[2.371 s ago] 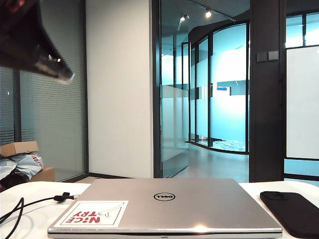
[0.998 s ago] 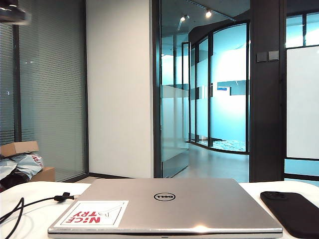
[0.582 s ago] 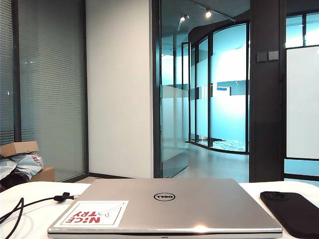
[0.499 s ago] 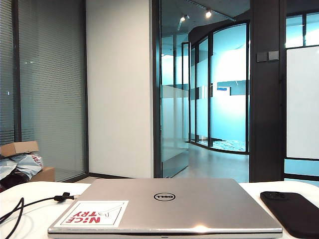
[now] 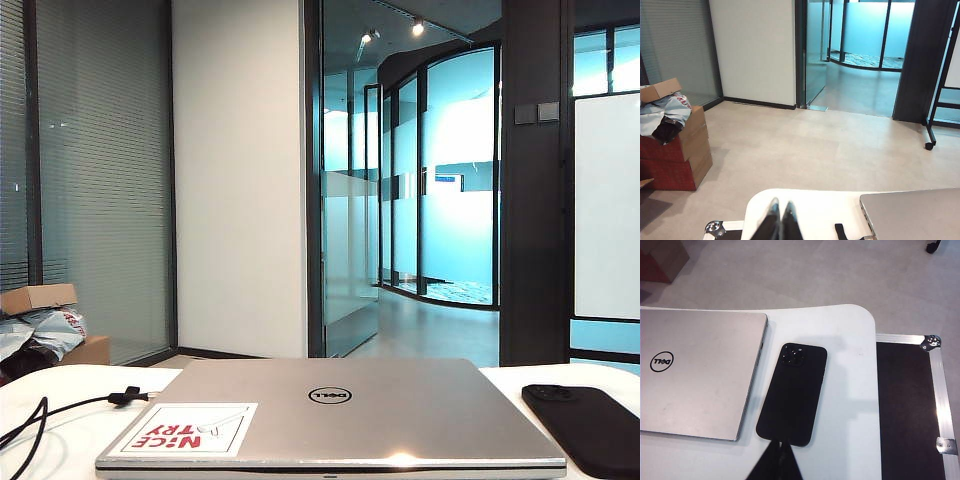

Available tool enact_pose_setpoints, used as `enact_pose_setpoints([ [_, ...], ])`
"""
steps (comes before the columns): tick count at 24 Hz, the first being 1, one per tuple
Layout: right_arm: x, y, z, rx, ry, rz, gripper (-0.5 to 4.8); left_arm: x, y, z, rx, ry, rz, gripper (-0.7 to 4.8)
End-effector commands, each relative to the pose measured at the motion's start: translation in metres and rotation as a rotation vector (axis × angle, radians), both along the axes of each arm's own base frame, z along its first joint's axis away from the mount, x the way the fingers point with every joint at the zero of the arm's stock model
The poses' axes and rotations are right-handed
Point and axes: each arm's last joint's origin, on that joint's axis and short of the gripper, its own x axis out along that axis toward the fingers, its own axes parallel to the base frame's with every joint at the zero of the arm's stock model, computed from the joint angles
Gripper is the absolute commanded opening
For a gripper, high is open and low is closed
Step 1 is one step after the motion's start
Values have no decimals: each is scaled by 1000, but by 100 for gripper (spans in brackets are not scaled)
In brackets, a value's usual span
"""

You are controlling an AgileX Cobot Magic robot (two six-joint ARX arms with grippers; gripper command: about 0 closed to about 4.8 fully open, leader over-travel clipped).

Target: Pick up the charging cable and the phone, plug the charging cable into the charging port on the phone, and finally place them back on the table.

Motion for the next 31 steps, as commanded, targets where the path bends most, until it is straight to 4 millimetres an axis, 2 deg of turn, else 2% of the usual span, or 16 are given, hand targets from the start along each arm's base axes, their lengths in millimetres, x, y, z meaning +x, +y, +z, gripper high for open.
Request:
enact_pose_setpoints([
  [1,0,0,3,-1,-24,4,-1,0,0,-2,-45,24,-4,-6],
  [31,0,0,3,-1,-24,3,-1,0,0,-2,-38,24,-4,-6],
])
